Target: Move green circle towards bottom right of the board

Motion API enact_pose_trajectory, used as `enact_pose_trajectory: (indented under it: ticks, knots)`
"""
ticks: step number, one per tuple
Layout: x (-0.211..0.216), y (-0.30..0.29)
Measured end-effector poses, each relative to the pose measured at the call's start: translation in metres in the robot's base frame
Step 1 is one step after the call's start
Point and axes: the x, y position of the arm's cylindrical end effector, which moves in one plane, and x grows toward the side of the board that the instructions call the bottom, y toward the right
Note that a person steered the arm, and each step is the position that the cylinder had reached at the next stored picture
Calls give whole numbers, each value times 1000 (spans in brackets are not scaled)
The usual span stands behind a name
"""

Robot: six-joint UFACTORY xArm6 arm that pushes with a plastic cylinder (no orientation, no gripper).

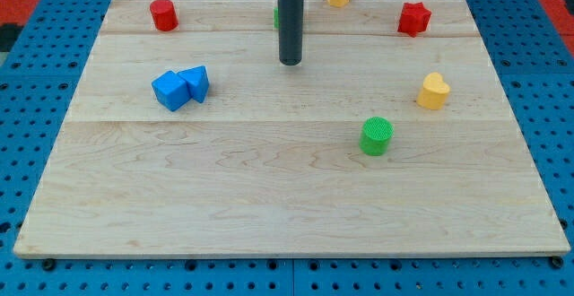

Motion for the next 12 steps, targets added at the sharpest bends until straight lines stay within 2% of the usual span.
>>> enact_pose_trajectory:
  ticks: [2, 3, 4, 5, 6, 7, 8, 10, 11, 12]
  knots:
    - [57, -14]
    - [17, -51]
    - [-1, -76]
    - [87, 2]
    - [118, 65]
    - [90, 75]
    - [143, 103]
    - [130, 146]
    - [157, 193]
    - [168, 183]
